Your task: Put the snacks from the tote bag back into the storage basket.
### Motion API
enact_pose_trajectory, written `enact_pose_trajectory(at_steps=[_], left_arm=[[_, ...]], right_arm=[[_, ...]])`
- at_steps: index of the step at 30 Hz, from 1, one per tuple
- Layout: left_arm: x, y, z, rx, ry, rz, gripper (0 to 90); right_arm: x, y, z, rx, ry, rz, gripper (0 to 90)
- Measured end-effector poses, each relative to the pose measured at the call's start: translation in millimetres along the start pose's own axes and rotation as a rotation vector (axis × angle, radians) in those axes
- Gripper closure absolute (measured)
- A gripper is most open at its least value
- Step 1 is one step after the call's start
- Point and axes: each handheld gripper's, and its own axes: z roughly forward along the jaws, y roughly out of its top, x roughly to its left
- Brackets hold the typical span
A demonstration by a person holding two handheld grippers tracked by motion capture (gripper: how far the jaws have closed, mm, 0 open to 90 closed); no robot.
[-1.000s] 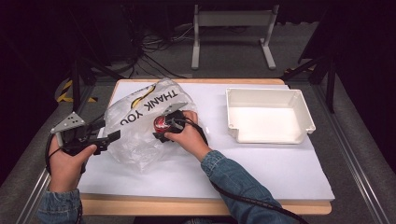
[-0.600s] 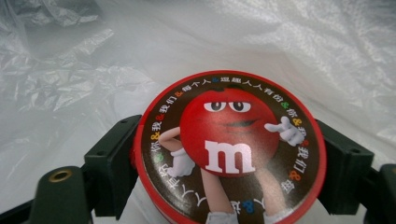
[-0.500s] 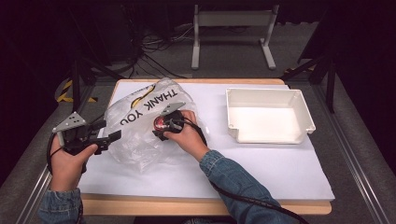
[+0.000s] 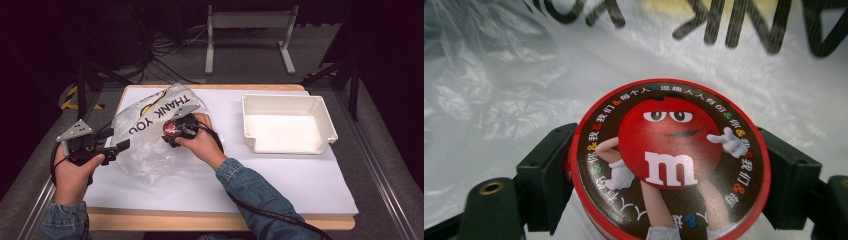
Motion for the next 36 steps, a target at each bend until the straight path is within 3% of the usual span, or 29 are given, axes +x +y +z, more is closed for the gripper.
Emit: enact_pose_trajectory(at_steps=[23,36], left_arm=[[-0.4,2.4,5.2,0.008,-0.01,0.005,21.6],[-2.4,7.5,15.7,0.016,-0.028,0.026,21.4]], right_arm=[[2.1,40.2,-60.3,-0.035,0.045,-0.048,21.6],[-5.1,46.2,-102.8,-0.042,0.037,-0.067,21.7]])
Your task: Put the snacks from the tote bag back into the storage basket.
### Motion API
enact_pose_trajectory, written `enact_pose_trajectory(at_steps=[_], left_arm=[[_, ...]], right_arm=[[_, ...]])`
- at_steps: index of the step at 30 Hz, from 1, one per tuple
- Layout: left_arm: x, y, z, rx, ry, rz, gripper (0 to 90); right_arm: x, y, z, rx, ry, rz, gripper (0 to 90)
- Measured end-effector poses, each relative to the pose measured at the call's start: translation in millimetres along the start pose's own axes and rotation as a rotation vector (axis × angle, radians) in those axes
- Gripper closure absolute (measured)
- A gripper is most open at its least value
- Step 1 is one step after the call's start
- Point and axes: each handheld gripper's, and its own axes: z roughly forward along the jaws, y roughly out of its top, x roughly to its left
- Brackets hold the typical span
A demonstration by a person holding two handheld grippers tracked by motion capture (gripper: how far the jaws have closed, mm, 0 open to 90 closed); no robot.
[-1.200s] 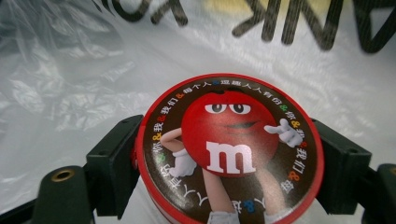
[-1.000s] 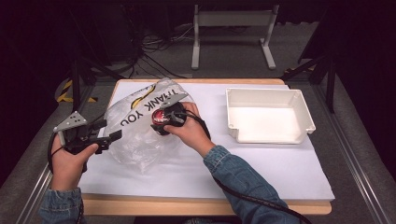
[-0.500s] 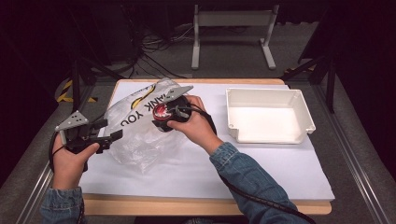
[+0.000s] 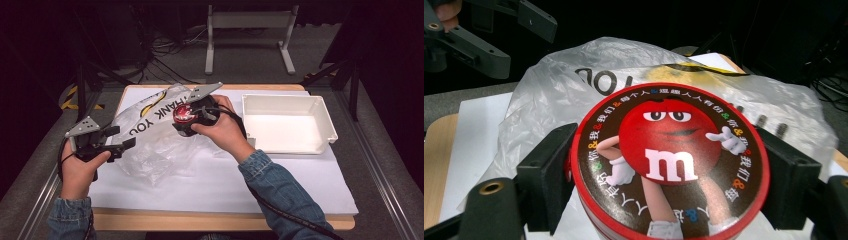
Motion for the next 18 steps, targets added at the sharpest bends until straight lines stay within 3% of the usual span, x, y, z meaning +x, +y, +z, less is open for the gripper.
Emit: enact_pose_trajectory(at_steps=[18], left_arm=[[-3.1,7.4,13.6,0.013,-0.029,0.014,21.2]], right_arm=[[-18.1,-13.0,-51.3,-0.001,-0.045,0.025,21.8]])
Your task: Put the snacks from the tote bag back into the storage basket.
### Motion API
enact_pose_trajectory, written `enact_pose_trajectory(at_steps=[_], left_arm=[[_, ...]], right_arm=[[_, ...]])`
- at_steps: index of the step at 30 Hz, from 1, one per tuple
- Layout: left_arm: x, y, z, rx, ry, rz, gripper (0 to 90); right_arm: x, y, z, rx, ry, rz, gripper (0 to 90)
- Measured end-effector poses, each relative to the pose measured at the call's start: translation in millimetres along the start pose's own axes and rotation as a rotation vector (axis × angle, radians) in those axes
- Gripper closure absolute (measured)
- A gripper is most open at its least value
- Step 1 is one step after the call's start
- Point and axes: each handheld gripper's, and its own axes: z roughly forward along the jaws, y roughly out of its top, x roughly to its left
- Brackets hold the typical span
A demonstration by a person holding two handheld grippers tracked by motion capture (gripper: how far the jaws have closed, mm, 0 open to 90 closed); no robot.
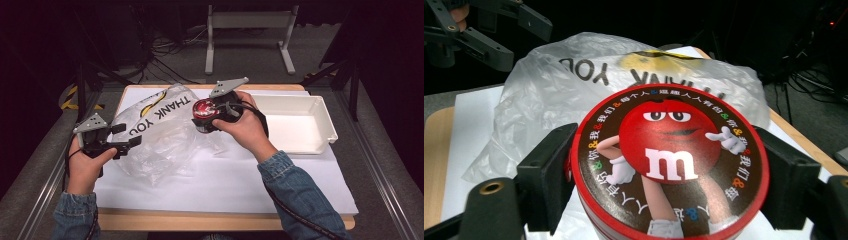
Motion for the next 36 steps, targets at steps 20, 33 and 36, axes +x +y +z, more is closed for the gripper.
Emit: enact_pose_trajectory(at_steps=[20,33,36], left_arm=[[-1.6,0.2,3.3,0.005,-0.001,0.005,21.0],[-2.4,-0.6,6.3,0.02,-0.008,0.013,20.2],[-2.9,-1.2,7.1,0.03,-0.017,0.012,19.1]], right_arm=[[-44.2,-29.8,-60.7,0.008,-0.085,0.073,21.8],[-67.5,-49.7,-78.3,0.018,-0.096,0.089,21.7],[-72.5,-54.1,-80.9,0.014,-0.091,0.087,21.7]])
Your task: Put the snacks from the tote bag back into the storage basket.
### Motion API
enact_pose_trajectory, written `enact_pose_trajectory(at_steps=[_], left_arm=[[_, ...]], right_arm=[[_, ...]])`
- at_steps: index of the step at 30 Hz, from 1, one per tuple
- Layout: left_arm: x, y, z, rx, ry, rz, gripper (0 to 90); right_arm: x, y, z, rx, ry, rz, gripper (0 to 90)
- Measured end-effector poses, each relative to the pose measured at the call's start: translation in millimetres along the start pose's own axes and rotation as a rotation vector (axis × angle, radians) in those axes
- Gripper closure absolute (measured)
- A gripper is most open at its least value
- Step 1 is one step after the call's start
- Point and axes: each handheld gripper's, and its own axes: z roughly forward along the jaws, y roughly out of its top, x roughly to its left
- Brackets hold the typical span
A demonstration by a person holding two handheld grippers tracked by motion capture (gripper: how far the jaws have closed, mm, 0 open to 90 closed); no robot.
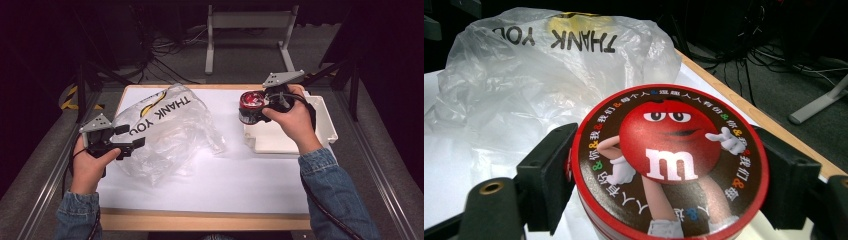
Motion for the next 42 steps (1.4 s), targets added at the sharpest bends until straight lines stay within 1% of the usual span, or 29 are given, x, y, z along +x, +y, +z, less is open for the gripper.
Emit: enact_pose_trajectory(at_steps=[3,10,11,13,15,17,18,19,20,21,24,29,32,37,42], left_arm=[[0.5,-0.1,-0.1,0.006,-0.003,0.01,18.4],[0.7,-1.3,-0.2,0.008,-0.006,0.017,17.1],[-0.1,-2.1,-0.6,0.01,-0.006,0.003,17.0],[0.6,-2.5,-1.1,0.012,-0.005,0.012,16.9],[0.4,-3.4,-1.7,0.01,-0.001,0.004,16.9],[0.5,-3.5,-2.0,0.012,-0.001,0.003,16.9],[0.9,-3.9,-2.5,0.013,0.001,0.009,16.9],[0.7,-4.4,-2.8,0.016,0.0,0.005,16.9],[0.7,-4.4,-2.8,0.016,0.0,0.005,16.9],[0.6,-5.3,-3.5,0.016,0.004,0.0,16.9],[1.1,-6.3,-4.7,0.017,0.007,0.002,16.9],[1.0,-9.1,-8.4,0.018,0.015,-0.009,16.9],[1.1,-10.8,-11.0,0.017,0.022,-0.014,16.9],[1.7,-11.4,-13.8,0.013,0.026,-0.012,17.0],[1.2,-11.5,-13.8,0.01,0.024,-0.014,16.9]], right_arm=[[-4.9,-3.2,-1.6,0.0,0.004,0.003,21.7],[-18.6,-12.0,-4.5,0.003,-0.007,0.02,21.7],[-20.0,-13.0,-4.7,0.002,-0.01,0.022,21.7],[-24.7,-15.2,-5.0,0.006,-0.011,0.029,21.7],[-29.1,-16.1,-5.0,0.008,-0.009,0.034,21.7],[-34.7,-17.2,-4.4,0.01,-0.008,0.036,21.8],[-37.2,-17.9,-3.8,0.013,-0.012,0.034,21.8],[-39.5,-18.6,-3.3,0.017,-0.017,0.032,21.8],[-39.5,-18.6,-3.3,0.017,-0.017,0.032,21.8],[-44.3,-20.6,-1.5,0.027,-0.024,0.027,21.8],[-48.2,-22.6,0.4,0.037,-0.028,0.023,21.8],[-56.0,-28.2,6.1,0.056,-0.043,0.015,21.8],[-61.1,-32.7,10.7,0.068,-0.042,0.028,21.8],[-67.2,-39.3,16.8,0.094,-0.052,0.036,21.8],[-69.4,-48.0,23.6,0.112,-0.051,0.046,21.8]])
